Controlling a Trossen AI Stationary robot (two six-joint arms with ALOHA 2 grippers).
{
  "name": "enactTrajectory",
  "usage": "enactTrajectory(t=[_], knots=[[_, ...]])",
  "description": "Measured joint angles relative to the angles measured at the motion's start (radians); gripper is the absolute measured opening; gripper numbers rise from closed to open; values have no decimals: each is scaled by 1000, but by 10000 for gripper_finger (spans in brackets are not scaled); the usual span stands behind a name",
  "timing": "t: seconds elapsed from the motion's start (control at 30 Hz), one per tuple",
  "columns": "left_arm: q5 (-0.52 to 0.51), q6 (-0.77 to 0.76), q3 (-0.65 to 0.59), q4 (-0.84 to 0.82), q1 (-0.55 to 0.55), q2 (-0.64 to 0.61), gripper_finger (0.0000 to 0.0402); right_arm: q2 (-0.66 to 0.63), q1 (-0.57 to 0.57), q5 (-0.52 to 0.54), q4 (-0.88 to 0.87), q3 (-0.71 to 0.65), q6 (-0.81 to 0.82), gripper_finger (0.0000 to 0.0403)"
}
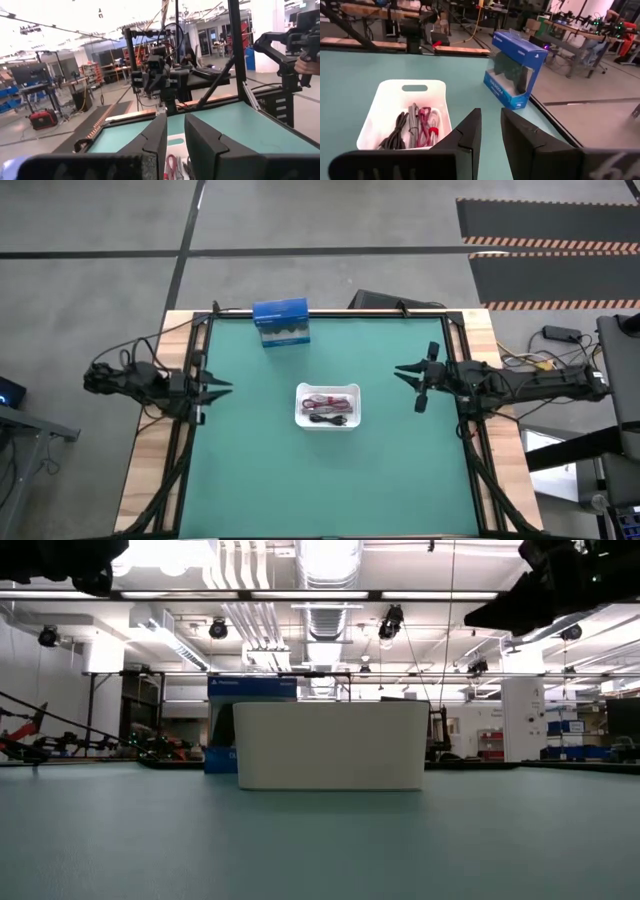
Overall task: Pick and place USB-C Cables
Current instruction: Return to Home Position
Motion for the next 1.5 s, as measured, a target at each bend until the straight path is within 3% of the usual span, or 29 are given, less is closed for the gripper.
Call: enactTrajectory(t=[0.7,0.83,1.13,1.27,1.4,1.5], knots=[[-2,-21,-142,20,0,-20,52,-364,0,-1,-139,-113,-10,63],[-2,-21,-176,91,0,-20,52,-431,0,0,-134,-137,-18,63],[-3,-15,-306,324,1,-21,52,-431,0,-62,-125,-192,-44,63],[-3,-67,-308,341,1,-13,52,-428,1,-97,38,-288,-69,63],[-33,-172,-308,348,1,-14,52,-422,0,-83,10,-299,-64,63],[-33,-175,-308,350,1,-11,52,-414,0,-81,-8,-298,41,63]])
